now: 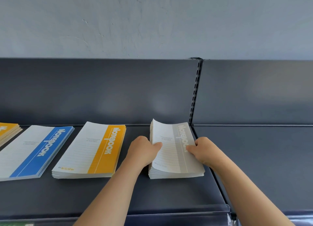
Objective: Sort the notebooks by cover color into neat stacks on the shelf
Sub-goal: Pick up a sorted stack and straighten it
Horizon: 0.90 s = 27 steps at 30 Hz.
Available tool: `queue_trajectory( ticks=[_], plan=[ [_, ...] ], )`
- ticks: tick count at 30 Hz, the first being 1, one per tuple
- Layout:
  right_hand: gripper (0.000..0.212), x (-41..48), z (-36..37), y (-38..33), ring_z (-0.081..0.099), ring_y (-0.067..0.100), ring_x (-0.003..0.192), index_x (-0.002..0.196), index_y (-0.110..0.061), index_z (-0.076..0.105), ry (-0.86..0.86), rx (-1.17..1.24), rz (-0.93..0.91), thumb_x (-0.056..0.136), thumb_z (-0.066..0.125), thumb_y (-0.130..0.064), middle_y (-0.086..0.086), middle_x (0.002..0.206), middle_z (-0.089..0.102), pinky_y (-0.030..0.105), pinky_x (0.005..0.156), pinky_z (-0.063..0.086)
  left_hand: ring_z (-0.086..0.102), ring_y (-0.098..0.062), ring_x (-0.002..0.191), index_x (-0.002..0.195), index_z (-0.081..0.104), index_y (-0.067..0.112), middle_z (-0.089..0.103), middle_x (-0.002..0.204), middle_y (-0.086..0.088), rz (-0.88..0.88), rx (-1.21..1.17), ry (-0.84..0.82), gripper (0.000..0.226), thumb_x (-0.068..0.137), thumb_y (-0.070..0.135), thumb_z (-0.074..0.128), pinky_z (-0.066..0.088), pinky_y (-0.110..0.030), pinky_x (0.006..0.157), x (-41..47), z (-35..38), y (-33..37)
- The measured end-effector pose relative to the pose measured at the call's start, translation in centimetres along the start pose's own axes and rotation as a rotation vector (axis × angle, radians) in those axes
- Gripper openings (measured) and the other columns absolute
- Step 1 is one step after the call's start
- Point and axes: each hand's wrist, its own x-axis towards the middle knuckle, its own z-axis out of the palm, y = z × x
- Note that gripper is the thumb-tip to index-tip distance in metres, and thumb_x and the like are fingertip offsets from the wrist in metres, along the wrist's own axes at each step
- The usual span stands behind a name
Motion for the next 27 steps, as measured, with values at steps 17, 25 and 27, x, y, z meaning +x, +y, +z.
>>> queue_trajectory(
  ticks=[17, 25, 27],
  plan=[
    [0.017, -3.0, 1.1, 0.8, 0.031, 0.017, 0.06, 0.072, -0.011, 0.039, 0.105, 0.233, -0.161, 0.086, 0.048, -0.014, 0.004, 0.069, 0.039, 0.023, 0.049, 0.022, 0.055, -0.009, 0.082, 0.109, 0.055, 0.013, 0.059, 0.104, 0.003, 0.053, -0.387, 0.074, 0.022, 0.101, 0.025, 0.038, 0.039, -0.015, 0.055, -1.8, 1.9, -0.1],
    [0.01, -3.2, 1.3, 0.6, 0.038, 0.016, 0.058, 0.08, -0.008, 0.048, 0.124, 0.17, -0.157, 0.087, 0.049, -0.016, 0.003, 0.07, 0.048, 0.023, 0.05, 0.028, 0.054, -0.011, 0.075, 0.098, 0.055, 0.011, 0.058, 0.092, 0.002, 0.015, -0.399, 0.092, 0.021, 0.101, 0.025, 0.04, 0.036, -0.016, 0.053, -2.1, 1.8, 0.0],
    [0.009, -3.3, 1.3, 0.5, 0.041, 0.015, 0.058, 0.082, -0.009, 0.049, 0.132, 0.133, -0.163, 0.087, 0.049, -0.017, 0.001, 0.072, 0.051, 0.023, 0.05, 0.031, 0.055, -0.011, 0.078, 0.1, 0.055, 0.01, 0.059, 0.095, 0.001, 0.012, -0.417, 0.083, 0.022, 0.101, 0.026, 0.04, 0.036, -0.016, 0.054, -2.3, 1.8, 0.1]
  ],
)
